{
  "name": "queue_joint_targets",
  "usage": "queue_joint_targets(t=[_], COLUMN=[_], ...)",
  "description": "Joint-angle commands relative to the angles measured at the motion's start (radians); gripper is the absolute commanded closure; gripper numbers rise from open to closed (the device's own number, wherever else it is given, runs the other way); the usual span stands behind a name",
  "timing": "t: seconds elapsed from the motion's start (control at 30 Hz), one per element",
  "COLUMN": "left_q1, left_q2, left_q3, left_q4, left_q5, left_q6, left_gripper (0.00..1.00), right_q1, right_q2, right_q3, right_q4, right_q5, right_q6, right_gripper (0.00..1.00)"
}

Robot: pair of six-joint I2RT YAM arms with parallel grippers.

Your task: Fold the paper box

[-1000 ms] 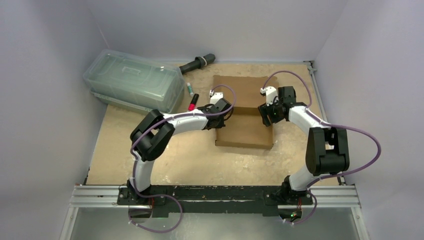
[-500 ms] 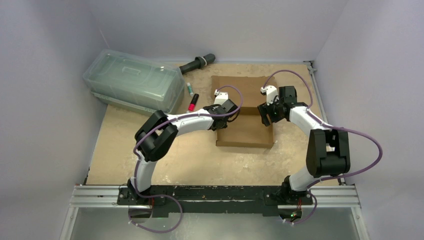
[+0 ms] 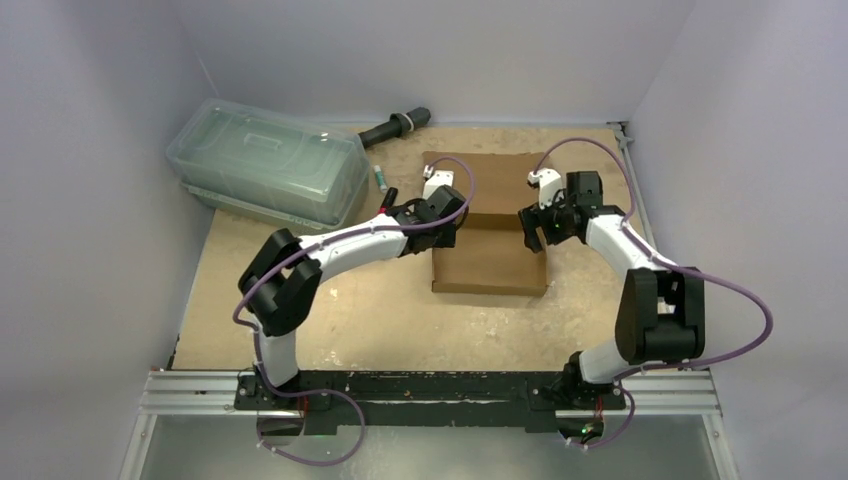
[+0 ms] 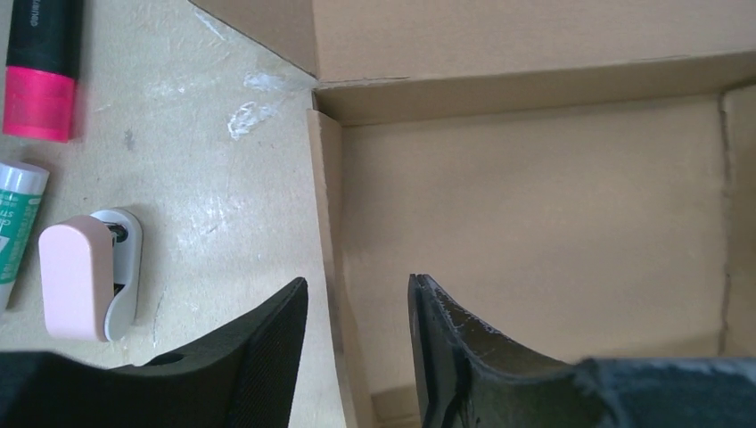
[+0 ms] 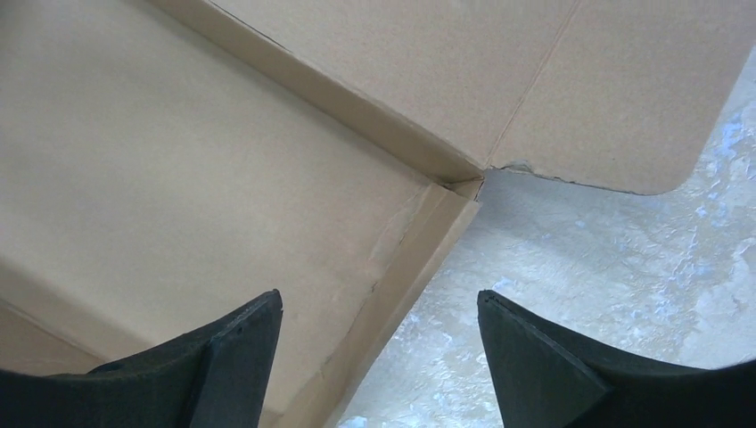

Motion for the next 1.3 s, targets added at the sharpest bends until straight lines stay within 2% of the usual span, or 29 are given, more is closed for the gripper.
queue_joint_targets(t=[0.0,0.17,0.33,0.47,0.6,0.73,0.97,1.07,1.17,1.23,1.27], left_q1=[0.036,0.156,0.211,0.249,0.262,0.263,0.265,0.265,0.264,0.264,0.264], left_q2=[-0.106,-0.228,-0.264,-0.258,-0.266,-0.282,-0.342,-0.366,-0.384,-0.391,-0.393], left_q3=[-0.075,-0.223,-0.250,-0.260,-0.275,-0.301,-0.371,-0.403,-0.430,-0.440,-0.441], left_q4=[0.097,0.309,0.391,0.445,0.457,0.479,0.530,0.531,0.531,0.530,0.526], left_q5=[0.128,0.396,0.504,0.545,0.548,0.547,0.543,0.536,0.524,0.514,0.511], left_q6=[0.063,0.064,0.078,0.051,0.044,0.037,0.016,0.013,0.010,0.012,0.012], left_gripper=[0.54,0.47,0.45,0.45,0.45,0.45,0.45,0.45,0.45,0.45,0.45], right_q1=[-0.057,-0.154,-0.202,-0.212,-0.215,-0.215,-0.216,-0.217,-0.217,-0.220,-0.222], right_q2=[-0.060,-0.076,0.037,0.154,0.213,0.255,0.382,0.412,0.437,0.448,0.457], right_q3=[0.047,0.079,0.207,0.300,0.349,0.366,0.420,0.431,0.445,0.443,0.442], right_q4=[-0.031,-0.043,0.006,0.096,0.170,0.225,0.224,0.249,0.276,0.302,0.314], right_q5=[-0.102,-0.217,-0.351,-0.413,-0.320,-0.272,-0.310,-0.324,-0.336,-0.337,-0.344], right_q6=[-0.004,-0.011,0.096,0.278,0.437,0.495,0.518,0.538,0.569,0.594,0.608], right_gripper=[0.15,0.09,0.07,0.07,0.08,0.09,0.15,0.24,0.38,0.49,0.58])
